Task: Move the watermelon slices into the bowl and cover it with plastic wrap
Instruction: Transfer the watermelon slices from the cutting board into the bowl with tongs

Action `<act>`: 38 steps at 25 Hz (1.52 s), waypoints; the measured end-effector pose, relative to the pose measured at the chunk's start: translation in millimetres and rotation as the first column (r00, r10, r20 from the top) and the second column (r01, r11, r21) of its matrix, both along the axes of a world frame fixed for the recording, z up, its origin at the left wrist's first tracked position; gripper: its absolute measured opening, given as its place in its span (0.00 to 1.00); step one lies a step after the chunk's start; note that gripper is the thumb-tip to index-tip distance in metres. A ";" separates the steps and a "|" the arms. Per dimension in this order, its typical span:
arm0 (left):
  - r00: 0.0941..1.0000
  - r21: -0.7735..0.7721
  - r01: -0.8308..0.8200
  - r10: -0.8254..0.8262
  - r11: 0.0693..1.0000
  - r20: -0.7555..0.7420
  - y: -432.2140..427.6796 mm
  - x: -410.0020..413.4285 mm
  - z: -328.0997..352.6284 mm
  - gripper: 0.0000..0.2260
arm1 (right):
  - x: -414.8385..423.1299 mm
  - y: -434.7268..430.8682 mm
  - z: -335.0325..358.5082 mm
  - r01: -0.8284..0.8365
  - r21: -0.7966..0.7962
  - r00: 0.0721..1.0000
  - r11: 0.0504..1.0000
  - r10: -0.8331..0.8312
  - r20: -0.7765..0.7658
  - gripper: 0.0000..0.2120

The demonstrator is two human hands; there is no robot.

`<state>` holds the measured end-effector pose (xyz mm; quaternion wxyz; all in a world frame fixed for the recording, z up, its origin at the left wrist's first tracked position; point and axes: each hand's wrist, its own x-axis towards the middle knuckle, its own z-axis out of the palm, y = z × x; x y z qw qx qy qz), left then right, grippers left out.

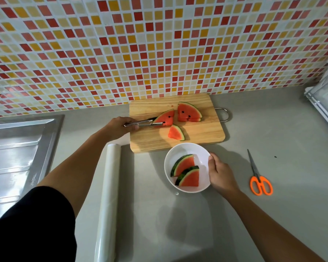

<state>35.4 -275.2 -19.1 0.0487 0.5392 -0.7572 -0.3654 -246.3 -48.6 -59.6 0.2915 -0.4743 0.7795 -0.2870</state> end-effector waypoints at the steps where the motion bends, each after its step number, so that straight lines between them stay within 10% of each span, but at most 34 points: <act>1: 1.000 0.013 0.010 -0.010 1.000 0.005 0.2 0.1 0.5 0.17 | 0.2 0.1 0.6 -0.003 -0.001 1.000 1.000 0.003 0.001 0.18; 14: 0.980 -0.506 0.198 -0.154 0.840 0.127 58.6 3.0 11.6 0.18 | 1.2 -1.4 0.6 0.011 -0.017 1.000 1.000 -0.011 -0.018 0.16; 21: 0.898 -0.847 0.439 -0.113 0.299 0.425 104.4 -9.8 -14.4 0.14 | 1.9 -1.3 0.8 0.035 0.013 0.999 0.999 -0.035 -0.028 0.18; 38: 0.916 -0.897 0.399 -0.041 0.190 0.399 89.3 -22.8 -26.2 0.07 | 1.2 -1.7 -0.6 0.025 0.011 1.000 1.000 -0.025 -0.001 0.17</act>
